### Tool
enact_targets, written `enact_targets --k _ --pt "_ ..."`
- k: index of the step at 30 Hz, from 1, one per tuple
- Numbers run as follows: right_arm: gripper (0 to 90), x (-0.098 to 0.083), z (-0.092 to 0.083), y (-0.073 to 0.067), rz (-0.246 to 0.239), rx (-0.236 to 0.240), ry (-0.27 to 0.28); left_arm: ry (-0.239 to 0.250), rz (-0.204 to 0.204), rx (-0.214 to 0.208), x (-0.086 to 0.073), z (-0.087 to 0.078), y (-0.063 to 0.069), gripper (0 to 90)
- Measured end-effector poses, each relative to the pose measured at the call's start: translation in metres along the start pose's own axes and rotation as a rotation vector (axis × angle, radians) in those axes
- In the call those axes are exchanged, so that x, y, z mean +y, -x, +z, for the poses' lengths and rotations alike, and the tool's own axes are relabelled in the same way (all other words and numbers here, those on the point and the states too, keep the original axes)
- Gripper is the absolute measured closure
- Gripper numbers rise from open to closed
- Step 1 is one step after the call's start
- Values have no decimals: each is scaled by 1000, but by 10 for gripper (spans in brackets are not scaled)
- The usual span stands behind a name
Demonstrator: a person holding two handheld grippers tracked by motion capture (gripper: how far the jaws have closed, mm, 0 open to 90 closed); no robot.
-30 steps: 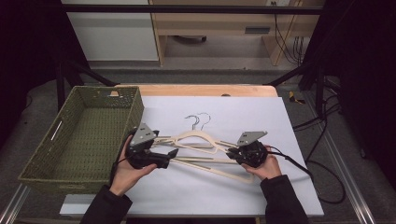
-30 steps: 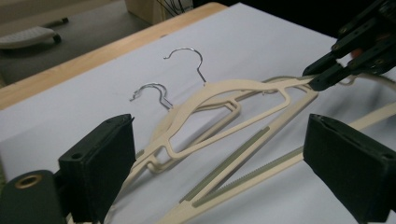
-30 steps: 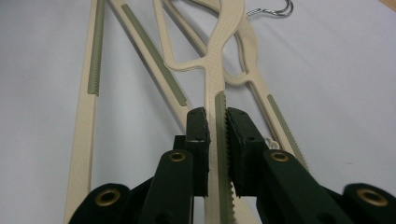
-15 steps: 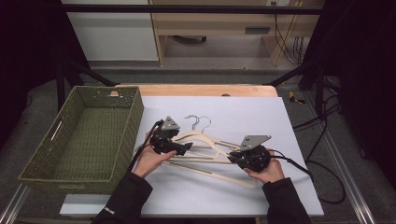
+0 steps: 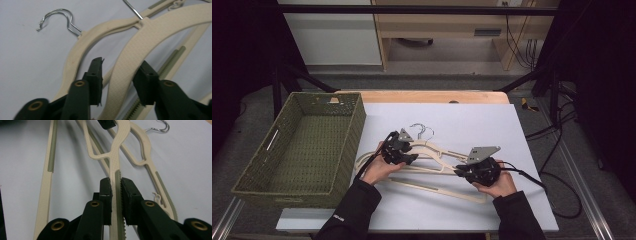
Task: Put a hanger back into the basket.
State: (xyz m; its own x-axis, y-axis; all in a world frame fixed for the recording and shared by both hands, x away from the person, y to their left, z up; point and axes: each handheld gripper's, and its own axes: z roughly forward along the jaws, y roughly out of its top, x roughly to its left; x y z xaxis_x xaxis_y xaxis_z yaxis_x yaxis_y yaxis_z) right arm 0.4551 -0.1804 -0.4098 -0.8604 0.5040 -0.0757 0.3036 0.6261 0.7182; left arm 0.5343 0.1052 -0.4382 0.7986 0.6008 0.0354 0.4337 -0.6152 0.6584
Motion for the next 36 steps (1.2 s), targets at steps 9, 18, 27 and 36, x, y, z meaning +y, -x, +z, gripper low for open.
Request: enact_targets --k 9,18,27,36 --pt "793 -2 4 -1 7 28 -55 13 119 75 -3 -20 17 688" --pt "689 -7 11 0 32 65 -71 57 214 141 -9 -41 41 713" --pt "433 17 13 2 77 82 125 78 262 143 -12 -50 54 740" --pt "634 43 48 0 71 151 82 105 241 123 -16 -55 57 738"
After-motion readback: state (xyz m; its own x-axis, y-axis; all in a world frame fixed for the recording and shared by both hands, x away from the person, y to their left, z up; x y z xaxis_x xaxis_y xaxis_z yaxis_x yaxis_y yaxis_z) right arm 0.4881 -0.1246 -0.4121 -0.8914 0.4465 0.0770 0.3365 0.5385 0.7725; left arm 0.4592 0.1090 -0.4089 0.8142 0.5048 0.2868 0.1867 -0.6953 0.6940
